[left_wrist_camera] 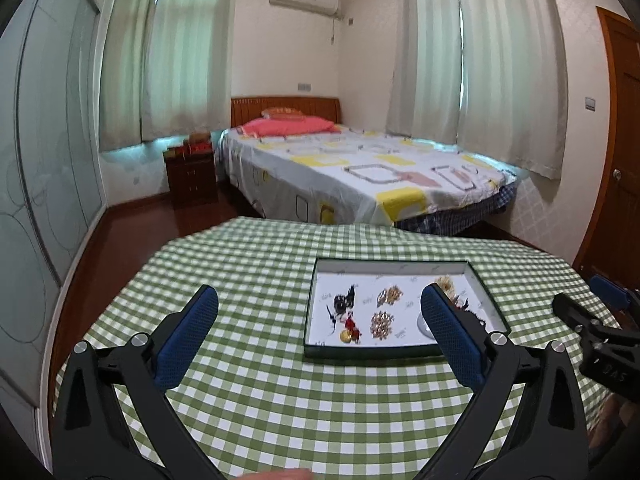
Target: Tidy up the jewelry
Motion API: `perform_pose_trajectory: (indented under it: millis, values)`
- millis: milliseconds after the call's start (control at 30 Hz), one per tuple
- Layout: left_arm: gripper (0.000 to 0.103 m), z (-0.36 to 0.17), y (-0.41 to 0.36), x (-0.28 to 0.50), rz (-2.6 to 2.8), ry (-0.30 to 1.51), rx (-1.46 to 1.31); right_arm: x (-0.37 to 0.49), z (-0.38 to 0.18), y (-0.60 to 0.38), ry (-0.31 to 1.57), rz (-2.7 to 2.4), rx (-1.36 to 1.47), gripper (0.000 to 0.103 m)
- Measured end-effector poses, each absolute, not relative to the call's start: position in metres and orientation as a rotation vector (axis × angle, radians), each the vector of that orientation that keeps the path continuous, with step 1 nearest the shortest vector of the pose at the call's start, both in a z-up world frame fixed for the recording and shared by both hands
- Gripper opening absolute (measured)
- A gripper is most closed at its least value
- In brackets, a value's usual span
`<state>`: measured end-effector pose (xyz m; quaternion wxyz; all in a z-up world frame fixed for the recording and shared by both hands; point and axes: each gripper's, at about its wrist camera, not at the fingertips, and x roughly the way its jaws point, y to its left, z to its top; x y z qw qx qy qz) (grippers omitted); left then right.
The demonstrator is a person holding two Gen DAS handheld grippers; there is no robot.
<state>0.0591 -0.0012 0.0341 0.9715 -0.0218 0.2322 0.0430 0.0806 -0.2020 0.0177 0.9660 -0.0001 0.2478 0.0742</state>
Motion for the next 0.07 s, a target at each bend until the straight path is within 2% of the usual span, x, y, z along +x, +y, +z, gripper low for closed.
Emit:
perform_pose_trajectory:
  millis: [67]
  values:
    - [0.099, 0.0234, 0.0046, 0.0715, 0.093, 0.502, -0.051, 0.0869, 0.0117, -0.2066, 0.510, 0.145, 0.004, 0.084]
